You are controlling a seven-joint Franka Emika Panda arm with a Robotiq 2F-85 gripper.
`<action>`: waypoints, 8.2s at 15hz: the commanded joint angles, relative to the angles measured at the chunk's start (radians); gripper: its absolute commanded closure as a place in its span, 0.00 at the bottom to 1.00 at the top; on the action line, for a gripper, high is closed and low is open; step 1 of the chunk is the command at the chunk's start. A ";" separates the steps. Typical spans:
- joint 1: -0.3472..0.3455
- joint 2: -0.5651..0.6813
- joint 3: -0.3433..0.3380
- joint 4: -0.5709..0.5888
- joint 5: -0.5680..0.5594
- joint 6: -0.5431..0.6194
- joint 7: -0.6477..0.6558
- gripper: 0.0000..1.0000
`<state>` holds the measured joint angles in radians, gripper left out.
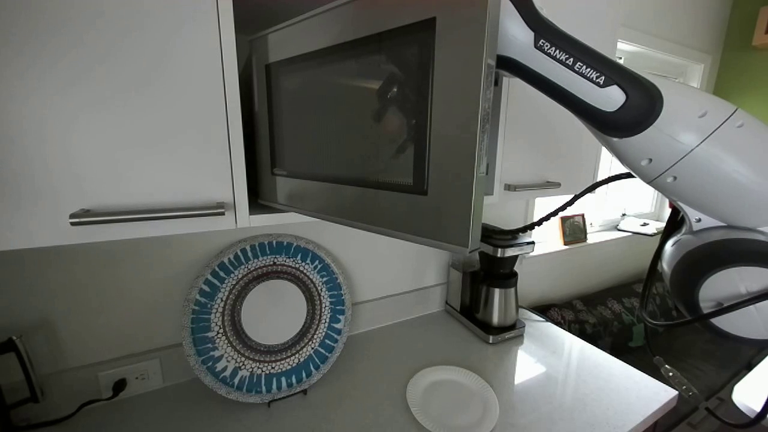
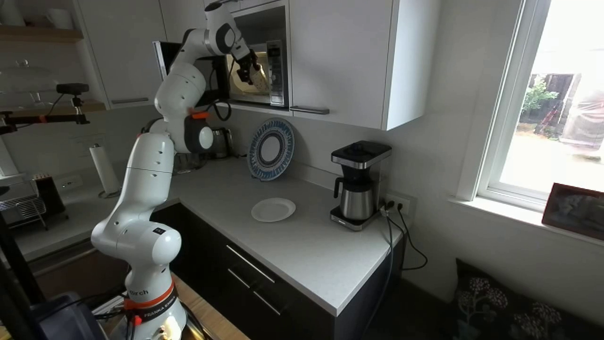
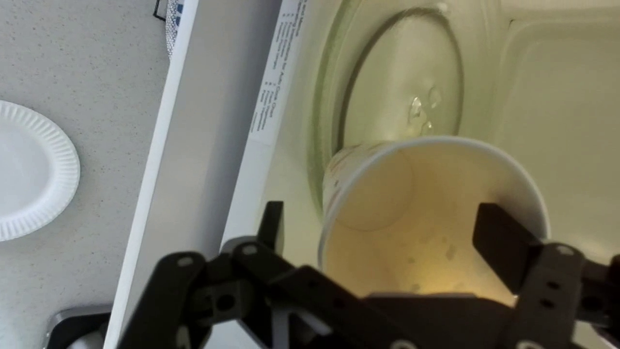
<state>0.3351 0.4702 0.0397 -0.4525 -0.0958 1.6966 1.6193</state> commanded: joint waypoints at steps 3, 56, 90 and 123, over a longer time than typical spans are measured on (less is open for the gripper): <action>0.034 0.001 -0.045 0.003 -0.070 -0.010 -0.027 0.00; 0.075 0.079 -0.124 0.020 -0.160 0.233 -0.193 0.00; 0.088 0.165 -0.169 0.016 -0.252 0.522 -0.894 0.00; 0.129 0.183 -0.244 0.015 -0.333 0.620 -1.177 0.00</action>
<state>0.4647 0.6345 -0.1755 -0.4529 -0.3900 2.2395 0.4843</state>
